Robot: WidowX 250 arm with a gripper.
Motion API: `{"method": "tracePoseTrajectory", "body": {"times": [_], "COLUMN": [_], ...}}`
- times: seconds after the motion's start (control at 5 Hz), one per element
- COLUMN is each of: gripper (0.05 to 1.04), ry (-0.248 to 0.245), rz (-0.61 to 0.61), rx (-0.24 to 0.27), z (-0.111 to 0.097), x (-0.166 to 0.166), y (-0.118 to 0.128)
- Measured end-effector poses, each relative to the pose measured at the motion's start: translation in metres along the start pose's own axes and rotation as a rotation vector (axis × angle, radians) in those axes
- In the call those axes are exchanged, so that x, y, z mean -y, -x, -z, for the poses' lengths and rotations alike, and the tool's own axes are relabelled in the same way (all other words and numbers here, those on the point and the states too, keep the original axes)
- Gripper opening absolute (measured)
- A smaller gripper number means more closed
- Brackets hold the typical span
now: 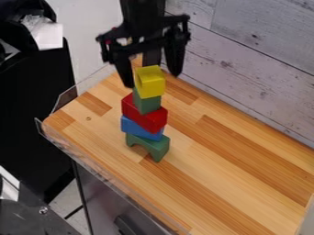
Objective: Take a yellow box in the right to pot of the top in the tower
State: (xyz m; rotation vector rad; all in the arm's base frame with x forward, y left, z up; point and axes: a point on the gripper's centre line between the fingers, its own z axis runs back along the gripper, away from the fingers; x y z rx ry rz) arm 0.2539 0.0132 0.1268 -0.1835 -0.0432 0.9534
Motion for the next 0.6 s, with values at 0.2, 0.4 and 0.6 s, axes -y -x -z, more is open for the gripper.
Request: {"method": "tracePoseTrajectory", "body": {"times": [0.2, 0.4, 0.6], "gripper": [0.999, 0.999, 0.999], "ry": [0.006, -0.009, -0.016], "rz": [0.029, 0.169, 0.426], "rx": [0.0, 0.015, 0.033], "z": [-0.011, -0.021, -0.019], "x": [0.007, 0.018, 0.041], "y": [0.006, 0.028, 0.07]}}
